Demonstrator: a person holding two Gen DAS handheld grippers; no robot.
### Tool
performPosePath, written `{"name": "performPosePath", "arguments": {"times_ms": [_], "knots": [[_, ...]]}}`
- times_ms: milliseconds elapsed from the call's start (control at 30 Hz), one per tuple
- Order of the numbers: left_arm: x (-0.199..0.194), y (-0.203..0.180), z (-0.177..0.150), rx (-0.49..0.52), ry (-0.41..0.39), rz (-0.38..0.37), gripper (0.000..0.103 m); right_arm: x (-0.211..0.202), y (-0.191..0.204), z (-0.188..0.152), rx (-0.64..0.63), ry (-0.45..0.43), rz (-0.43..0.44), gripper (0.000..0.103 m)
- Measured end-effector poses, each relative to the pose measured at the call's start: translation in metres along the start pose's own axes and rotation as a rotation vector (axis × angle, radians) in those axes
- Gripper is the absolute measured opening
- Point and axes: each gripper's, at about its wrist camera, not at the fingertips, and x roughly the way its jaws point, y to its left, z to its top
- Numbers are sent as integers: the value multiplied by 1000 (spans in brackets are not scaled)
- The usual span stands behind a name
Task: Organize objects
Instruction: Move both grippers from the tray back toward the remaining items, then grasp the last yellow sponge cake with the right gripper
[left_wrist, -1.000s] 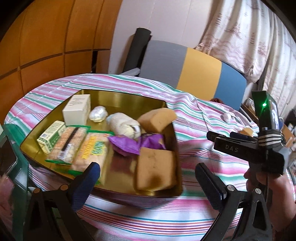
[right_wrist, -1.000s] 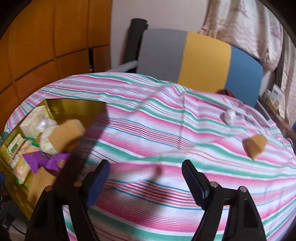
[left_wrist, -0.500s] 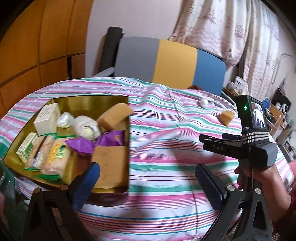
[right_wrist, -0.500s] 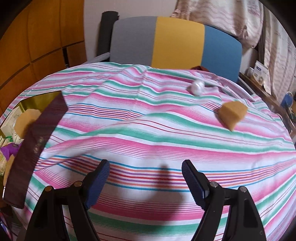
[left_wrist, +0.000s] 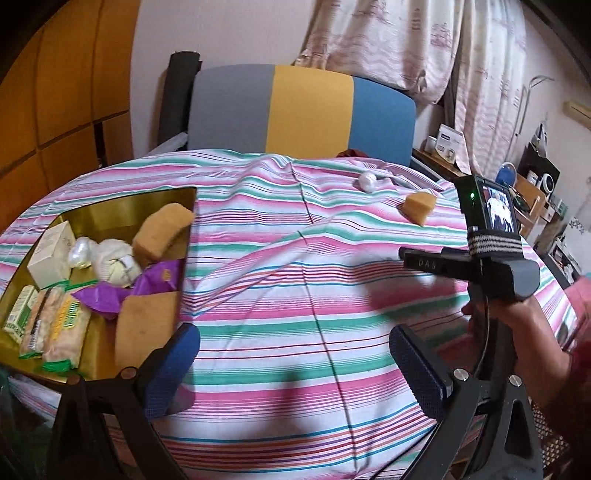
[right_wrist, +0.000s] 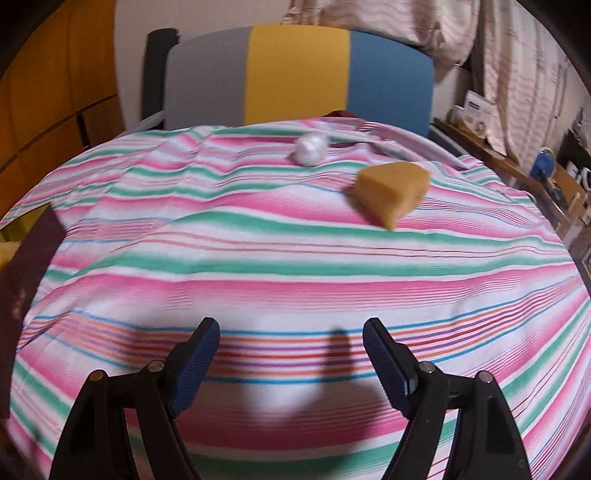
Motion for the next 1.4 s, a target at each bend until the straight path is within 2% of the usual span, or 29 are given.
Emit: {"name": "performPosePath", "arguments": {"times_ms": [133, 367, 467, 633, 700, 800, 833, 933, 1000, 1200, 1400], "knots": [[6, -5, 0, 1, 13, -16, 103, 11, -35, 15, 110, 1, -18, 82], [14, -13, 0, 26, 37, -20, 103, 33, -85, 76, 301, -54, -45, 85], [18, -14, -1, 33, 54, -13, 103, 51, -97, 101, 380, -36, -56, 85], [24, -14, -3, 32, 81, -5, 103, 79, -95, 121, 371, 9, -87, 85], [27, -14, -3, 35, 86, 0, 103, 93, -93, 120, 342, 50, -80, 85], [30, -16, -2, 39, 91, -1, 103, 94, -94, 112, 329, 18, -11, 84], [32, -17, -1, 40, 93, -3, 103, 94, -94, 108, 322, 14, 1, 81], [38, -20, 3, 44, 100, -11, 103, 86, -93, 99, 326, -22, 85, 57], [41, -23, 5, 46, 98, -14, 103, 76, -91, 93, 317, -36, 111, 54], [49, -25, 24, 35, 76, -26, 103, 44, -86, 66, 287, -79, 220, 53], [73, -34, 65, 39, 50, -30, 103, 39, -91, 37, 320, -61, 252, 53]]}}
